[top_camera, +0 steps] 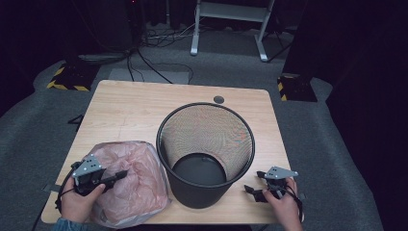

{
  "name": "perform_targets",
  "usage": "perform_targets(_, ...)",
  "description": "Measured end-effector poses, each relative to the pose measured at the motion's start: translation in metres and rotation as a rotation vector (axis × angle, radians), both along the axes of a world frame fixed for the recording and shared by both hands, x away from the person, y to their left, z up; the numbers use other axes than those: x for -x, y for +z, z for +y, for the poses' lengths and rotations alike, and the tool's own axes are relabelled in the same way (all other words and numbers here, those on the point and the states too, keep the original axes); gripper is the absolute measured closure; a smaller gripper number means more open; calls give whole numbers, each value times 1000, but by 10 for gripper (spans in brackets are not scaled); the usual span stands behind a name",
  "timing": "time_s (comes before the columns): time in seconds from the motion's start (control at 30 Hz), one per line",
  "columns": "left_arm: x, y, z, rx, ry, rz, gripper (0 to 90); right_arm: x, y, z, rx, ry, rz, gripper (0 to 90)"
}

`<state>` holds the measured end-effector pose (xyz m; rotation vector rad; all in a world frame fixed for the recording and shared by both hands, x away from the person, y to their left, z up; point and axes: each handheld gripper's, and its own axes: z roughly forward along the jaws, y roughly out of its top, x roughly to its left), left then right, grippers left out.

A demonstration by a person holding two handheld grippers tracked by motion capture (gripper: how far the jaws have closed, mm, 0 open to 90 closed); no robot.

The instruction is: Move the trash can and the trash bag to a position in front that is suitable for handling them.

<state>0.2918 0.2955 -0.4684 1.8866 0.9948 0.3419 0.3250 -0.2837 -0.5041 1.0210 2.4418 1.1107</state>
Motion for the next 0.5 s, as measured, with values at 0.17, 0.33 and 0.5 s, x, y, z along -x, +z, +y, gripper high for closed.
perform_targets(0.17,1,8,8,12,4,-49,700,1,0,3,35,5,-19,187)
perform_targets(0.33,0,20,12,55,-26,-115,698,1,-1,4,35,3,-18,181)
perform_targets(0.5,0,32,15,60,-65,-186,697,1,-1,4,36,2,-17,180)
